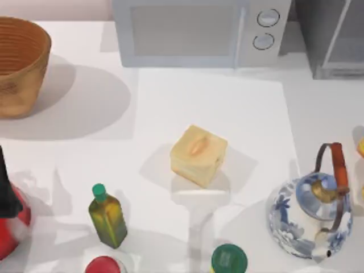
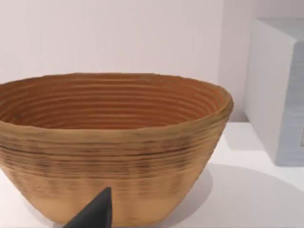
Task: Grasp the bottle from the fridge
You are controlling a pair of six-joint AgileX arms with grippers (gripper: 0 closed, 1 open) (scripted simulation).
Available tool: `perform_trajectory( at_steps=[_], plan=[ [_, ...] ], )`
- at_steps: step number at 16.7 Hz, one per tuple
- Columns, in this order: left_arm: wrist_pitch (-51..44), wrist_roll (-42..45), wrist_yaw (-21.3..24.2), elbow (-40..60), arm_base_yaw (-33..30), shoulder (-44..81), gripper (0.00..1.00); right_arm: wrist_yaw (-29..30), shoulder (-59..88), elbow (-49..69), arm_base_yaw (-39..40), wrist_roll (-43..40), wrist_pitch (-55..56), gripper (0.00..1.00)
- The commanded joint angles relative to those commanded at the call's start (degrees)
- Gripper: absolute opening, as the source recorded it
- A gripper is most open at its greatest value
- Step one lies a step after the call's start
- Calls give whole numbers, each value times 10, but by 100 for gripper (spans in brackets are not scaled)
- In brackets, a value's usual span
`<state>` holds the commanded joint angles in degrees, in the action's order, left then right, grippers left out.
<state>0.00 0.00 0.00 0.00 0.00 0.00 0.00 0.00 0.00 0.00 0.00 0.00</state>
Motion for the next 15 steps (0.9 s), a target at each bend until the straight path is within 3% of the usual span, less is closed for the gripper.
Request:
perform_trajectory(
  at_steps=[4, 7, 15],
  plan=[
    [0, 0, 0, 0, 0, 0, 100, -7, 18, 3, -7, 0, 18, 100],
    [0, 0, 0, 0, 0, 0, 100, -32, 89, 15, -33, -1, 90, 100],
    [0, 0, 0, 0, 0, 0, 100, -144, 497, 51, -152, 2, 453, 100]
  ],
)
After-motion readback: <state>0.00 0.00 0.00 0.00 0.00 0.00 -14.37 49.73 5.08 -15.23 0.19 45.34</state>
